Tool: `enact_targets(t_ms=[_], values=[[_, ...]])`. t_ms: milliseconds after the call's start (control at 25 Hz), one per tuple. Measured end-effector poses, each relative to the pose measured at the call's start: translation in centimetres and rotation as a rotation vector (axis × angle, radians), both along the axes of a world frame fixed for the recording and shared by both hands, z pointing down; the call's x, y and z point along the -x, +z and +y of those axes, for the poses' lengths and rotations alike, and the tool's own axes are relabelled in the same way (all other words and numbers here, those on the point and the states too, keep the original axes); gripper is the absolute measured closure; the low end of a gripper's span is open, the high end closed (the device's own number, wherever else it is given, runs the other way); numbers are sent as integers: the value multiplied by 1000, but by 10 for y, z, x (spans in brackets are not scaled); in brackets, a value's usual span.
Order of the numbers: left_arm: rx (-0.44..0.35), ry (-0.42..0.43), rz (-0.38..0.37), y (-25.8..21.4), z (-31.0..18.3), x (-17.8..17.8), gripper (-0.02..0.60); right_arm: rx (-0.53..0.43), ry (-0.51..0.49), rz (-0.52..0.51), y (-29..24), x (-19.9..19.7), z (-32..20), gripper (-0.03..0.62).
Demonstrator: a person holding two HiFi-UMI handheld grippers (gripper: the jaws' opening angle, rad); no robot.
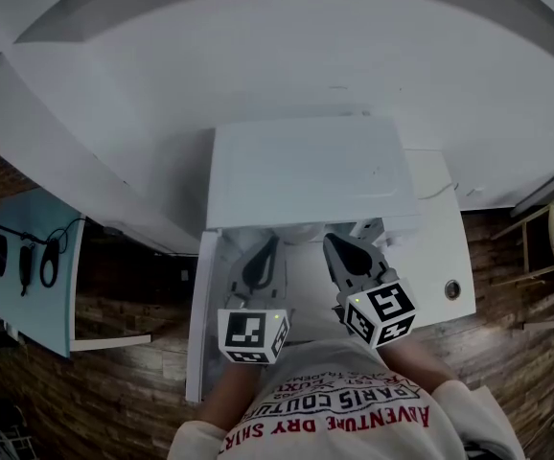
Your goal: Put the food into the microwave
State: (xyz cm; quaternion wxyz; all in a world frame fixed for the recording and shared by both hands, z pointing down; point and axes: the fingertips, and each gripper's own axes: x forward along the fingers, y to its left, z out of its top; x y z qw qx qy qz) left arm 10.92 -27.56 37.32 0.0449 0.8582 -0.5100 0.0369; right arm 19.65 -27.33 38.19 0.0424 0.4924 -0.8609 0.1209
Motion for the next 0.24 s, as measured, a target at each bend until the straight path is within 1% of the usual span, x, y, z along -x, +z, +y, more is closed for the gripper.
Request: enact_targets(t_ms=[240], values=[[-1, -3, -4, -1, 3, -3, 574, 8, -4, -5, 3, -3, 3, 583]])
